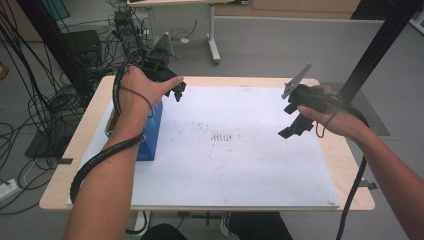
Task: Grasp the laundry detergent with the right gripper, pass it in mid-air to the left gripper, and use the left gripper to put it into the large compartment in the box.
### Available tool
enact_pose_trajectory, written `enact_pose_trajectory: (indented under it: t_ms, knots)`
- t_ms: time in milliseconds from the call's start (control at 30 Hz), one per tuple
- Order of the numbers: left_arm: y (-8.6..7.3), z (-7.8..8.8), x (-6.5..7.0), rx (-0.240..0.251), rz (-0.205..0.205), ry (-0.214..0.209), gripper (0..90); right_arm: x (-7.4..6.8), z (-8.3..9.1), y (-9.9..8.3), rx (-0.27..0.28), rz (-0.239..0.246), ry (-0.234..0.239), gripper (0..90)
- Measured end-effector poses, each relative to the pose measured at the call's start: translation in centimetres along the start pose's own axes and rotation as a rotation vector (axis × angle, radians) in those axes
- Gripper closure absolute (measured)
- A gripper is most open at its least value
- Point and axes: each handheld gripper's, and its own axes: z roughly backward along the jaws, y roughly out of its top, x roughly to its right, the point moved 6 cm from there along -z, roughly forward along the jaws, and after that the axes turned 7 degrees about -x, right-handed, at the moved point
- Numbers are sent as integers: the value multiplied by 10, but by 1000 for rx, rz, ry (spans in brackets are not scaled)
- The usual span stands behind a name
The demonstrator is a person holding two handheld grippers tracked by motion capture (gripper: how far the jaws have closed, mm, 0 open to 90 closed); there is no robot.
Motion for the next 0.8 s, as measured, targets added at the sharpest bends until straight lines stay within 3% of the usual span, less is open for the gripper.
enact_pose_trajectory:
  t_ms: [333,800]
  knots:
    - [6,-7,17,-18,-44,-7,98,2,-1,3,2,-4,-1,59]
    - [6,-9,19,-28,-47,-3,97,2,-5,5,-5,4,3,59]
